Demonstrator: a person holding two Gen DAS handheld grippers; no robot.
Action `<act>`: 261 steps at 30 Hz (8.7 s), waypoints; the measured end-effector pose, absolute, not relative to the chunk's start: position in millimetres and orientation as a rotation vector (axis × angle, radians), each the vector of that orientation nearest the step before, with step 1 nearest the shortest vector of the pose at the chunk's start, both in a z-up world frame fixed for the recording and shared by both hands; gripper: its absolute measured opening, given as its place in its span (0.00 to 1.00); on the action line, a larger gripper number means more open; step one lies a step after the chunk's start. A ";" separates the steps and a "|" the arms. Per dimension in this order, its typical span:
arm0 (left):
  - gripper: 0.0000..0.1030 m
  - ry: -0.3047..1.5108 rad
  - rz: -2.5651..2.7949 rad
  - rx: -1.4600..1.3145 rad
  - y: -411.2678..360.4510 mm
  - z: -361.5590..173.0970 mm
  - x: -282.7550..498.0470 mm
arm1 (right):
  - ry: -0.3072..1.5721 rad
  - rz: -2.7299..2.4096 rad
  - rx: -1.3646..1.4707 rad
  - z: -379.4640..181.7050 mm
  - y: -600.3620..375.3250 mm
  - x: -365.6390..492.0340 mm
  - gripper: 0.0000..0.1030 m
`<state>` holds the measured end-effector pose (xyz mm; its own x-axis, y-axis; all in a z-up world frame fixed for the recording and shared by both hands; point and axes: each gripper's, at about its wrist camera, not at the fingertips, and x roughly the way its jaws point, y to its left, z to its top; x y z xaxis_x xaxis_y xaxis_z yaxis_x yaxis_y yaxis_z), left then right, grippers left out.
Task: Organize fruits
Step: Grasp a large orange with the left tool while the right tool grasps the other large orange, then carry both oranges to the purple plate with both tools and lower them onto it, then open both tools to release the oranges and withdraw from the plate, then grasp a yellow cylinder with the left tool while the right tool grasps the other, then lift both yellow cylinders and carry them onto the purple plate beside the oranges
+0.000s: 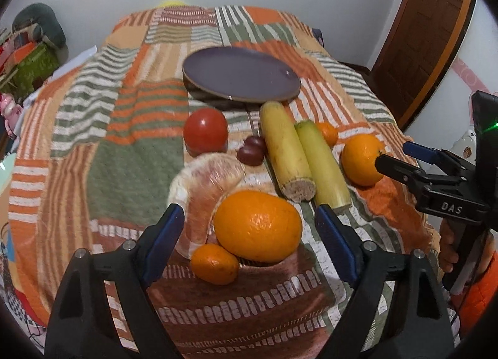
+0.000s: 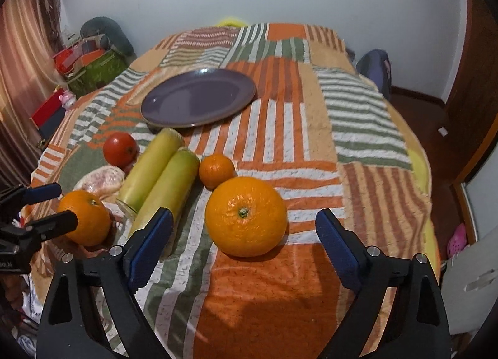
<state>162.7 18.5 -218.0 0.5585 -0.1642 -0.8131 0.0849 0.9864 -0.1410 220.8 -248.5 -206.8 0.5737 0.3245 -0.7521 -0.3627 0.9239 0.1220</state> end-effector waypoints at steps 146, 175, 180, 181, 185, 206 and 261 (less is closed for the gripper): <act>0.71 0.729 -0.032 -0.085 72.7 -122.4 282.1 | 0.707 0.480 -0.252 -150.3 -153.8 295.3 0.82; 0.49 0.820 -0.103 -0.110 44.1 -156.3 175.9 | 0.911 0.530 -0.187 -200.8 -176.0 203.5 0.67; 0.39 0.873 -0.127 -0.116 37.4 -176.7 177.9 | 0.975 0.554 -0.211 -223.9 -165.6 202.0 0.57; 0.39 0.879 -0.131 -0.118 36.5 -179.0 178.2 | 0.983 0.555 -0.212 -226.4 -165.1 202.3 0.56; 0.39 0.913 -0.158 -0.125 29.8 -188.5 181.7 | 0.997 0.564 -0.214 -233.8 -165.3 202.7 0.46; 0.42 1.067 -0.219 -0.130 -21.5 -244.0 228.5 | 1.053 0.592 -0.109 -238.7 -214.2 212.8 0.33; 0.35 0.950 -0.265 -0.149 3.7 -195.2 209.4 | 0.932 0.621 -0.154 -201.0 -198.8 227.1 0.31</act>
